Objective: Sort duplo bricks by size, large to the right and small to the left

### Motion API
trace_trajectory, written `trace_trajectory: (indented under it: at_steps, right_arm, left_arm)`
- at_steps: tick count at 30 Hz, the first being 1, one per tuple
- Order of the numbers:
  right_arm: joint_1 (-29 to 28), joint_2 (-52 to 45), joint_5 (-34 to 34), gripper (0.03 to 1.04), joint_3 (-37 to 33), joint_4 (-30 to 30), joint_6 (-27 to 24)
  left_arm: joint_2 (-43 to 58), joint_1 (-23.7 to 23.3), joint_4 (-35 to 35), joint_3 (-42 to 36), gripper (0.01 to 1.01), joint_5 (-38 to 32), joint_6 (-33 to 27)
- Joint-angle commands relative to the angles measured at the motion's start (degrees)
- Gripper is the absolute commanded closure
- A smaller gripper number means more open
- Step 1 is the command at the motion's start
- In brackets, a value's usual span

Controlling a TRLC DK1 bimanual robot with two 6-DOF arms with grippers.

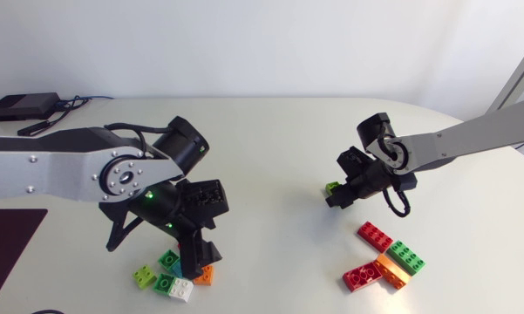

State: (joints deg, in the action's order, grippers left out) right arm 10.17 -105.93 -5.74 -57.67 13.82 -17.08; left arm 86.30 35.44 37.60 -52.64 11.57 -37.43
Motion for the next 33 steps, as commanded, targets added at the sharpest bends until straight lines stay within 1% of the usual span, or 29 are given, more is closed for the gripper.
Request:
trace_trajectory:
  at_steps: [1,6,14,18,24,26,27,28,29,30,31,33]
  right_arm:
    - [0.11,-0.15,0.38,0.82,0.89,0.77,0.73]
    - [-0.86,5.21,-0.24,0.83,6.17,2.08,-2.43]
    - [-2.53,16.11,-1.65,0.83,16.19,5.34,-7.70]
    - [-3.14,19.62,-1.73,0.82,19.35,6.92,-9.11]
    - [-3.76,25.07,-1.73,0.82,23.22,9.82,-11.04]
    - [-3.93,26.30,-1.56,0.82,24.18,9.73,-11.40]
    - [-4.20,26.39,-1.38,0.80,24.18,9.64,-11.48]
    - [-4.64,26.30,-1.38,0.65,23.83,9.64,-11.75]
    - [-4.99,25.77,-1.47,0.41,23.30,9.64,-11.83]
    - [-5.08,25.07,-1.47,0.20,22.78,9.73,-11.83]
    - [-5.08,24.72,-1.56,0.05,22.25,9.82,-11.83]
    - [-4.99,25.07,-1.65,0.06,21.55,9.99,-11.57]
  left_arm:
    - [-1.84,2.26,0.89,1.40,0.113,-0.06,2.19]
    - [-2.19,4.02,0.80,3.07,0.113,-0.06,2.98]
    - [-1.31,3.41,-1.13,7.47,0.113,0.12,2.45]
    - [-1.75,3.32,-1.13,7.64,0.113,0.20,2.63]
    - [-2.10,4.46,-1.13,7.12,0.113,0.20,2.98]
    - [-2.10,4.46,-1.13,6.85,0.113,0.20,3.06]
    - [-2.10,4.37,-1.13,6.76,0.113,0.20,3.06]
    - [-1.93,4.37,-1.13,6.50,0.113,0.20,3.06]
    - [-1.75,4.29,-1.22,6.24,0.111,0.20,3.06]
    - [-1.66,4.29,-1.22,6.06,0.108,0.20,3.24]
    - [-1.58,4.37,-1.22,5.88,0.074,0.20,3.59]
    - [-1.75,4.46,-1.22,5.53,0.052,0.20,4.30]
